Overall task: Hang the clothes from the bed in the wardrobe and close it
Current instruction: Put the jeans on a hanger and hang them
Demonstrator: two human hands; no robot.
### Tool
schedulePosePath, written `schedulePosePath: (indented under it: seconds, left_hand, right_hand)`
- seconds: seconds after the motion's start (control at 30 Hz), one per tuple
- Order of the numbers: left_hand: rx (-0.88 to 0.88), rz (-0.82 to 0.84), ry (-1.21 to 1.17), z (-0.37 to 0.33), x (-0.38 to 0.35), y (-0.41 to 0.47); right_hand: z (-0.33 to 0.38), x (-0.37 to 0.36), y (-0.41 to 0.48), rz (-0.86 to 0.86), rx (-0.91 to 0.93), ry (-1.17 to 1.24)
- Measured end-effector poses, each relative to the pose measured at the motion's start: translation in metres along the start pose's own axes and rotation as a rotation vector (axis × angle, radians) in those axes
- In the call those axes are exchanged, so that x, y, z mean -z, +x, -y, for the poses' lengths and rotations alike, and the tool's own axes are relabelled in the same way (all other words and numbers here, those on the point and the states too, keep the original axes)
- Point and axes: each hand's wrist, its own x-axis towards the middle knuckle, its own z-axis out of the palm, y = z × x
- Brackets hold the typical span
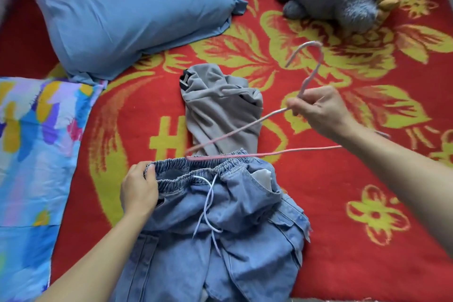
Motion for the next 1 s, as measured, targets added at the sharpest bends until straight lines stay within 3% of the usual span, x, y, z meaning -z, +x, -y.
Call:
schedulePosePath:
  seconds: [0.13, 0.33, 0.5, 0.63, 0.7, 0.83, 0.9, 1.0]
  left_hand:
    - [-0.082, 0.020, -0.012, -0.001, 0.012, -0.006]
    - [-0.221, 0.039, -0.088, 0.006, 0.022, -0.022]
    - [-0.263, 0.038, -0.221, -0.010, 0.025, -0.027]
    - [-0.214, 0.123, -0.230, -0.001, 0.030, -0.025]
    - [-0.174, 0.159, -0.222, 0.014, 0.033, -0.025]
    - [-0.102, 0.152, -0.253, 0.032, 0.034, -0.027]
    - [-0.104, 0.193, -0.301, 0.028, 0.033, -0.029]
    - [-0.111, 0.245, -0.328, 0.025, 0.031, -0.029]
  right_hand:
    - [0.015, -0.038, -0.006, 0.131, 0.163, -0.238]
    - [0.034, -0.079, 0.007, 0.149, 0.247, -0.278]
    - [0.069, -0.142, -0.010, 0.433, 0.257, -0.133]
    - [0.079, -0.179, -0.028, 0.608, 0.055, 0.172]
    - [0.069, -0.174, -0.024, 0.614, -0.008, 0.198]
    - [0.023, -0.151, -0.014, 0.508, 0.038, -0.295]
    - [0.011, -0.152, -0.015, 0.453, 0.007, -0.332]
    - [0.018, -0.174, -0.019, 0.422, 0.104, -0.307]
